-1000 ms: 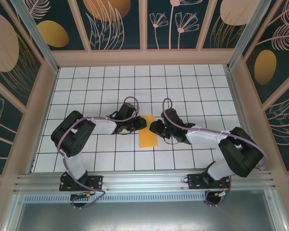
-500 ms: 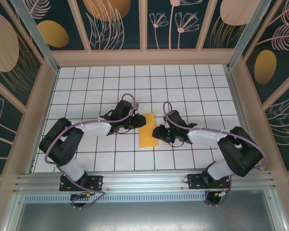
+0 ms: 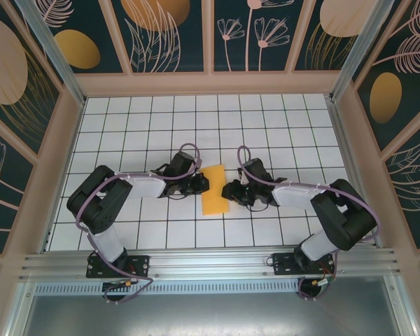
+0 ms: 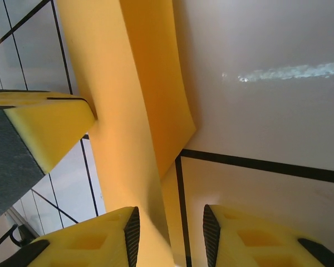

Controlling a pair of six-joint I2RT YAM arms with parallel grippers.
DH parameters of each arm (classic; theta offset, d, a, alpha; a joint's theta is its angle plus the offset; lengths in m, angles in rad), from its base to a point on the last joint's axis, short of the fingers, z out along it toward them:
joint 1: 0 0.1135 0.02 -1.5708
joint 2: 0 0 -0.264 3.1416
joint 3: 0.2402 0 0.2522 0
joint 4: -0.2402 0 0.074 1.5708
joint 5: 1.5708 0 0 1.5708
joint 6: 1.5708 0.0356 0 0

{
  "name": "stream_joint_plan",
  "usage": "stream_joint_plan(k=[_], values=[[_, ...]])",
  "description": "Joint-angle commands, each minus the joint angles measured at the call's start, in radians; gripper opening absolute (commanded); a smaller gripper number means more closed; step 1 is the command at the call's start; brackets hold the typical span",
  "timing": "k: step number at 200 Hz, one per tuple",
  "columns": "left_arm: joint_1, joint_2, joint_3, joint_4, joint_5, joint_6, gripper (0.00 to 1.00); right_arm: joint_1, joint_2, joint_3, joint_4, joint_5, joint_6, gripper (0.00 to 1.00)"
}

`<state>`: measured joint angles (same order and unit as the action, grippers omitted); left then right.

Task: Fold a paper plane with a square sheet of paper (pick it up from the middle)
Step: Third fold the triangle at the center of the table.

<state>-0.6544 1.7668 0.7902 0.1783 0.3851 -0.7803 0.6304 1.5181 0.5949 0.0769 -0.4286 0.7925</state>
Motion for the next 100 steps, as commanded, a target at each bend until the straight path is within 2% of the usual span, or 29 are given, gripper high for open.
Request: stream_joint_plan(k=[1, 100], values=[[0.001, 0.026, -0.009, -0.028, 0.004, 0.038, 0.11, -0.02, 0.027, 0.032, 0.026, -0.053, -0.039, 0.38], [0.002, 0.046, -0.003, -0.04, 0.004, 0.087, 0.11, -0.071, 0.098, 0.074, 0.049, -0.148, -0.09, 0.36]])
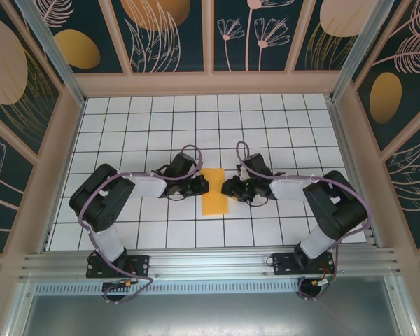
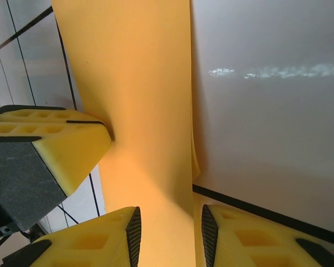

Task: Fold a paper plane with a square sheet of paper (pick it up from the middle)
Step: Third fold the triangle at the center of the table.

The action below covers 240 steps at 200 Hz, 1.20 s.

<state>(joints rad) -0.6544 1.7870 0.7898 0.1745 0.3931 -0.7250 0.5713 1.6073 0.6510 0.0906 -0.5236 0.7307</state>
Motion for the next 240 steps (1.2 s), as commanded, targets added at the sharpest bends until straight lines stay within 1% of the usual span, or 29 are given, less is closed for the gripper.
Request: stream_joint_plan(k=[1, 38, 63, 79, 107, 136, 215, 240], values=[[0.002, 0.026, -0.003, -0.035, -0.004, 0.033, 0.11, -0.011, 0.009, 0.019, 0.035, -0.054, -0.028, 0.36], [0.002, 0.027, 0.009, -0.029, 0.004, 0.043, 0.11, -0.013, 0.025, 0.035, 0.047, -0.105, -0.038, 0.32], [0.001, 0.029, 0.018, -0.035, 0.003, 0.049, 0.12, -0.016, 0.036, 0.042, 0.037, -0.093, -0.037, 0.32], [0.002, 0.031, 0.022, -0.038, 0.002, 0.05, 0.12, -0.017, 0.02, 0.039, 0.016, -0.055, -0.035, 0.3], [0.002, 0.026, 0.016, -0.035, -0.003, 0.048, 0.12, -0.018, 0.01, 0.015, 0.039, -0.061, -0.009, 0.32], [0.001, 0.025, 0.019, -0.043, -0.002, 0.049, 0.12, -0.019, 0.005, -0.011, 0.034, -0.023, 0.02, 0.33], [0.002, 0.013, 0.02, -0.052, -0.01, 0.047, 0.12, -0.013, 0.018, -0.041, 0.085, -0.032, 0.055, 0.32], [0.002, 0.01, 0.02, -0.053, -0.013, 0.046, 0.13, -0.014, -0.018, -0.052, 0.051, 0.027, 0.054, 0.33]])
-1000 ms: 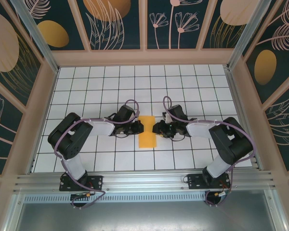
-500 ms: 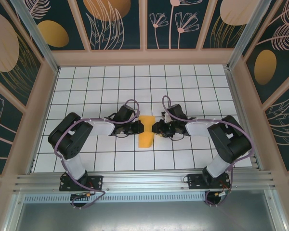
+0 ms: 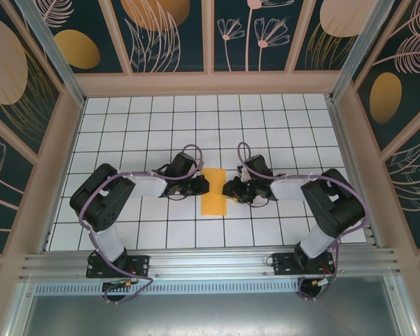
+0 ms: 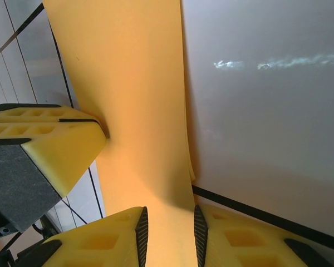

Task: Fold a paper plane with a square sheet of paper (pick it up from the middle)
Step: Third fold the triangle at the center of the table.

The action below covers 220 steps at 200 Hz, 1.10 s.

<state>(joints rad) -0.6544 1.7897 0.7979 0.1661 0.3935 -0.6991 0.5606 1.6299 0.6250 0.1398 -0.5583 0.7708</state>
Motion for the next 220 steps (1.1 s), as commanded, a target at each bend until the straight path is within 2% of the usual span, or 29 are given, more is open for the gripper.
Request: stream_joint_plan(k=[1, 33, 65, 145, 190, 220], values=[[0.002, 0.008, 0.012, -0.045, -0.014, 0.021, 0.12, -0.003, -0.043, -0.027, 0.0, 0.064, 0.013, 0.33], [0.002, 0.001, 0.007, -0.043, -0.016, 0.018, 0.12, 0.002, -0.056, -0.02, -0.02, 0.098, 0.01, 0.34], [0.001, -0.009, 0.005, -0.037, -0.013, 0.015, 0.13, 0.011, -0.028, -0.022, 0.034, 0.032, 0.018, 0.34], [0.002, -0.015, 0.006, -0.03, 0.004, 0.012, 0.14, 0.027, -0.011, -0.024, 0.09, -0.008, 0.048, 0.32], [0.002, -0.051, 0.007, -0.03, 0.001, 0.021, 0.2, 0.024, -0.007, -0.004, 0.064, -0.003, 0.038, 0.21], [-0.001, -0.16, -0.051, 0.022, 0.004, 0.022, 0.32, 0.021, -0.003, 0.004, 0.048, 0.002, 0.038, 0.12]])
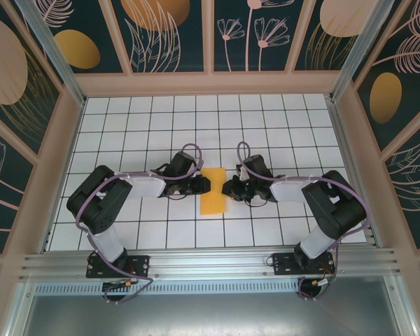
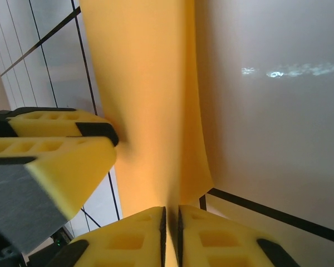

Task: Fold a paper plane with a square sheet of paper (pick it up from the middle)
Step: Third fold the triangle at the center of the table.

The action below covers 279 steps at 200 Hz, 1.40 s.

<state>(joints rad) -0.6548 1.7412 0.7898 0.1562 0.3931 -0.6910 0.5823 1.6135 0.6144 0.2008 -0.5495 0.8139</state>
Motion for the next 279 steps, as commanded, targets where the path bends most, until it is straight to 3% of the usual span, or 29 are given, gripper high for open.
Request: stream_joint_plan(k=[1, 27, 85, 151, 202, 234, 279], values=[[-0.001, -0.117, -0.046, 0.034, 0.004, 0.015, 0.32, -0.001, 0.013, 0.015, -0.014, -0.007, -0.005, 0.12], [-0.049, -0.244, -0.103, 0.024, -0.038, 0.085, 0.39, -0.002, 0.008, 0.018, -0.014, -0.007, 0.003, 0.09], [-0.292, -0.403, -0.182, -0.112, -0.341, 0.189, 0.53, -0.007, 0.001, 0.012, 0.012, -0.037, 0.038, 0.07], [-0.529, -0.182, -0.06, -0.132, -0.631, 0.22, 0.6, -0.006, 0.002, 0.007, 0.025, -0.052, 0.057, 0.08], [-0.57, -0.083, 0.016, -0.177, -0.771, 0.233, 0.64, -0.005, -0.004, 0.01, 0.022, -0.05, 0.056, 0.09], [-0.573, -0.071, 0.031, -0.197, -0.831, 0.231, 0.57, -0.005, -0.004, 0.011, 0.01, -0.048, 0.047, 0.09], [-0.574, -0.132, 0.003, -0.153, -0.796, 0.242, 0.28, -0.007, -0.002, 0.011, -0.002, -0.037, 0.036, 0.11]])
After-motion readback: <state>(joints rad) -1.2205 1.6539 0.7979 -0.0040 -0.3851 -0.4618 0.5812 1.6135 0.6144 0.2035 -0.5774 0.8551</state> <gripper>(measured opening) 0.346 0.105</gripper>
